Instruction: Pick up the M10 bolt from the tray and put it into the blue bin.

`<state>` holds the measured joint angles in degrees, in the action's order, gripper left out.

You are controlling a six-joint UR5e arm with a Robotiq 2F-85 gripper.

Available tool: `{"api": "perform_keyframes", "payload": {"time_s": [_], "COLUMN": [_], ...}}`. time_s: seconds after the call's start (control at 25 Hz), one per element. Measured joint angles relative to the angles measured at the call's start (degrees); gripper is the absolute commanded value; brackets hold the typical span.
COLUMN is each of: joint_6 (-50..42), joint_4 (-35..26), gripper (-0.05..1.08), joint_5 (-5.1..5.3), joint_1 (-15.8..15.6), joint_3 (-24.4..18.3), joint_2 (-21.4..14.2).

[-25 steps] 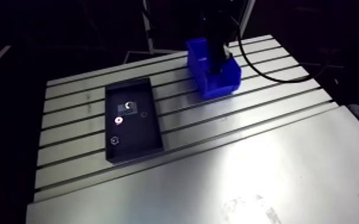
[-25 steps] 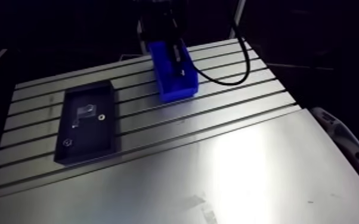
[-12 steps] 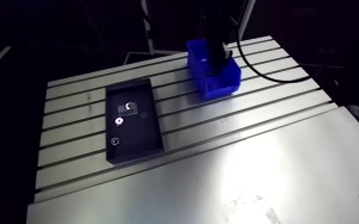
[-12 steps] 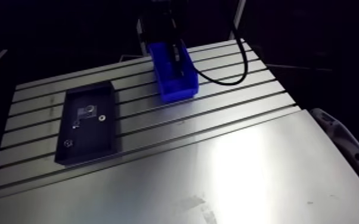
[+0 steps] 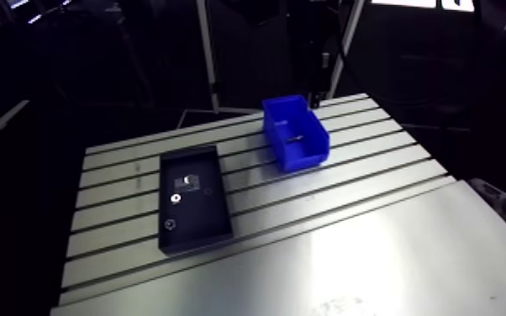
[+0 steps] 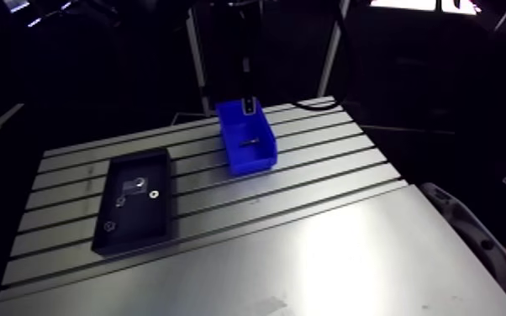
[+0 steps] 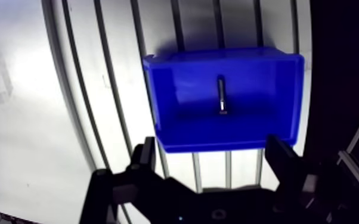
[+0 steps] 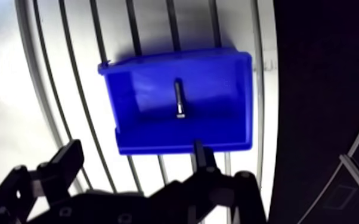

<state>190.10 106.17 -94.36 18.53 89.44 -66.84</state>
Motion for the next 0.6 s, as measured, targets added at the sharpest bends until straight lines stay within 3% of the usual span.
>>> {"api": "perform_keyframes", "payload": {"time_s": [0.28, 0.6], "joint_6": [-8.74, -32.07], "joint_4": [-6.22, -11.78], "gripper": [0.01, 0.01], "joint_5": [1.16, 2.94], "joint_1": [-0.87, -2.58], "joint_3": [-4.75, -10.27], "joint_2": [-2.59, -5.62]}}
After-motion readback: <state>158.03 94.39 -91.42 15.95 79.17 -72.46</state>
